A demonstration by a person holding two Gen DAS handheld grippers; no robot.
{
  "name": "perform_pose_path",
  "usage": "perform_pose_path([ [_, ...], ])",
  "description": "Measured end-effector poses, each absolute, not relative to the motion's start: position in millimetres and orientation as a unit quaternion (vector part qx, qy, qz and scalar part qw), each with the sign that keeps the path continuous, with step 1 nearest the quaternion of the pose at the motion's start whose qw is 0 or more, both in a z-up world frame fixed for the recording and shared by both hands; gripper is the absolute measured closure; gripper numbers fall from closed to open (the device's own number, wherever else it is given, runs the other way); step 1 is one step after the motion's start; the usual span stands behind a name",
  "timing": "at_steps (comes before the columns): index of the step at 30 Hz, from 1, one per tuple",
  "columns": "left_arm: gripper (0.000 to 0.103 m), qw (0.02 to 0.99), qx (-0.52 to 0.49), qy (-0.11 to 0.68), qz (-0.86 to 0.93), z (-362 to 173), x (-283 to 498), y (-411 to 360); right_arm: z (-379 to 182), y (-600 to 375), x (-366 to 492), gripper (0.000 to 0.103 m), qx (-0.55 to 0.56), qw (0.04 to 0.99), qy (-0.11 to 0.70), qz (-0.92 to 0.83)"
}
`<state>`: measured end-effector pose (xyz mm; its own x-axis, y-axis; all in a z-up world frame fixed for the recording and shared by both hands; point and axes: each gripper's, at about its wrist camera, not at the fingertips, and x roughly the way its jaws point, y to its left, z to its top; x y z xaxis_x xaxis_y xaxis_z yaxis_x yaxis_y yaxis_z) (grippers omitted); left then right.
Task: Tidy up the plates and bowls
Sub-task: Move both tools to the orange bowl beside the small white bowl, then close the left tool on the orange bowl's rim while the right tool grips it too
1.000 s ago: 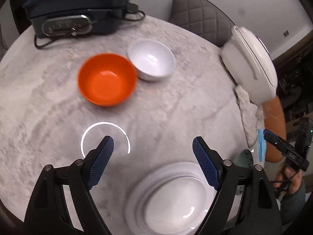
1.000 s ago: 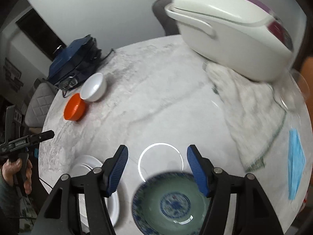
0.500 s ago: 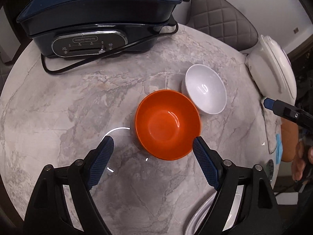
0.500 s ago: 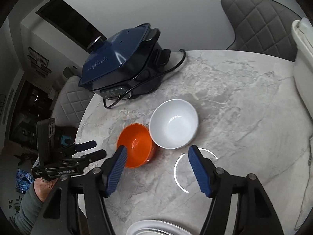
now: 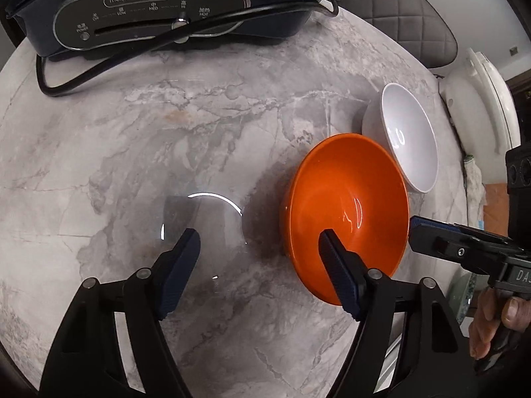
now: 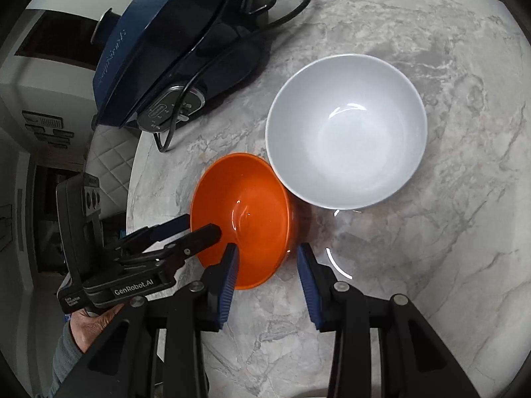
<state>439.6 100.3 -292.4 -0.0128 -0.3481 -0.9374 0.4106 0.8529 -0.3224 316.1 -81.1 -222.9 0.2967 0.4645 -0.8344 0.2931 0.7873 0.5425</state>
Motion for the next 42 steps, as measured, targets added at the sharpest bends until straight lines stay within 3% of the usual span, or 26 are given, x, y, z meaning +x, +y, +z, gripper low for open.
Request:
perform_pose_path([
  [5, 0.055, 0.69, 0.014, 0.659, -0.298, -304, 449, 92, -235, -86, 326, 0.062, 0.333, 0.734, 0.59, 0.04],
  [9, 0.059, 0.683, 0.009, 0.661, -0.31, -308, 455, 85, -244, -84, 332, 0.062, 0.333, 0.729, 0.597, 0.044],
  [12, 0.072, 0.677, 0.008, 0.663, -0.319, -309, 457, 83, -253, -83, 334, 0.063, 0.339, 0.722, 0.602, 0.043],
  [13, 0.075, 0.677, 0.009, 0.663, -0.32, -308, 457, 83, -255, -82, 335, 0.065, 0.338, 0.721, 0.603, 0.041],
  [15, 0.082, 0.676, 0.011, 0.663, -0.322, -308, 455, 82, -258, -82, 336, 0.078, 0.337, 0.719, 0.606, 0.038],
  [18, 0.09, 0.676, 0.012, 0.661, -0.324, -306, 451, 82, -261, -80, 337, 0.085, 0.341, 0.714, 0.61, 0.041],
  [42, 0.092, 0.68, 0.005, 0.665, -0.309, -280, 437, 93, -239, -75, 330, 0.088, 0.327, 0.729, 0.599, 0.05],
])
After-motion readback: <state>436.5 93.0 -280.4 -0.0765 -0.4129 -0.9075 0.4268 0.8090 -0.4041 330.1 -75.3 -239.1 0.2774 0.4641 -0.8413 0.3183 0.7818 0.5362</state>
